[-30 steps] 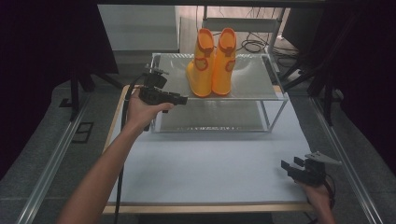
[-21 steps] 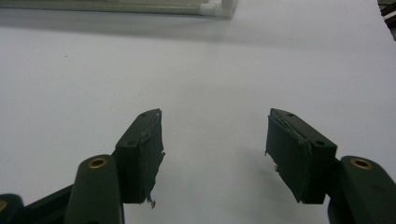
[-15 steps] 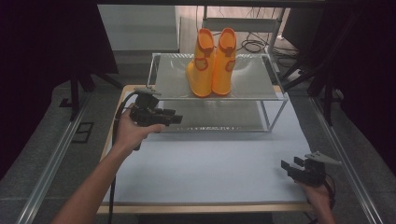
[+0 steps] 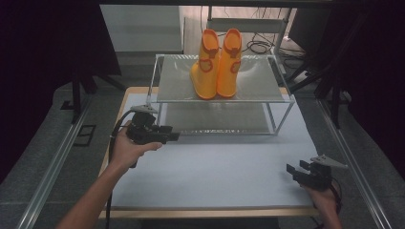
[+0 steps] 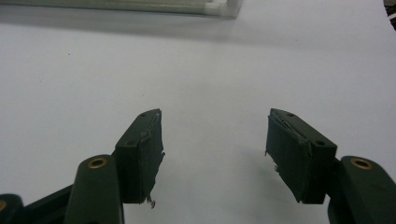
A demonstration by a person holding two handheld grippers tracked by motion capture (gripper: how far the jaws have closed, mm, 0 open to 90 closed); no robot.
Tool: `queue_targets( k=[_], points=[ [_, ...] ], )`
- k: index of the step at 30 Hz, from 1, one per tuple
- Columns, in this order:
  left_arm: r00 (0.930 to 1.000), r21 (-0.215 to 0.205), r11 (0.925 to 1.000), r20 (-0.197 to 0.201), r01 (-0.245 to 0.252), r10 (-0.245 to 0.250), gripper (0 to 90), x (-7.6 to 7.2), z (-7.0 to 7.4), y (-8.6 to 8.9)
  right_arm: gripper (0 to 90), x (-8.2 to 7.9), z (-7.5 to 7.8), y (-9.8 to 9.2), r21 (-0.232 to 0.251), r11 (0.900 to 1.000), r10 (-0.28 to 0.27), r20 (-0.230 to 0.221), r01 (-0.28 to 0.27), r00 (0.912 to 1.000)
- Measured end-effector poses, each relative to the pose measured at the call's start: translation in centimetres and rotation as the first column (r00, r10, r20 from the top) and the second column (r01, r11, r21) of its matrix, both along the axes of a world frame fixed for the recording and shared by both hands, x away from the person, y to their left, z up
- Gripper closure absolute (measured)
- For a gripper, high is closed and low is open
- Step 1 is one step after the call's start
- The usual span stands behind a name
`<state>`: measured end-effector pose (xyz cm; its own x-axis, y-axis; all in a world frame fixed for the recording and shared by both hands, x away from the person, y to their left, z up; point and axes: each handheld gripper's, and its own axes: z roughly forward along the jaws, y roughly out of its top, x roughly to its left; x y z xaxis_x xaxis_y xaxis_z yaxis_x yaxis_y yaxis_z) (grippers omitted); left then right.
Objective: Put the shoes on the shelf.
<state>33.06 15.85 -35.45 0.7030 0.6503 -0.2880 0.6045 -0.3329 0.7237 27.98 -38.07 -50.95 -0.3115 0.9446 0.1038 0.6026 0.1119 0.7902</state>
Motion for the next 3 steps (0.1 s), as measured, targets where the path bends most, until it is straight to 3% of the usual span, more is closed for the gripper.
queue_targets(
  k=[3],
  points=[
    [1.0000, -0.004, 1.0000, -0.002, 0.003, -0.003, 54.1, 0.02, -0.12, -0.05, 36.2, 0.01, 0.03, -0.03, -0.001, 1.000, -0.001, 0.003, 0.001, 1.0000]
  ],
)
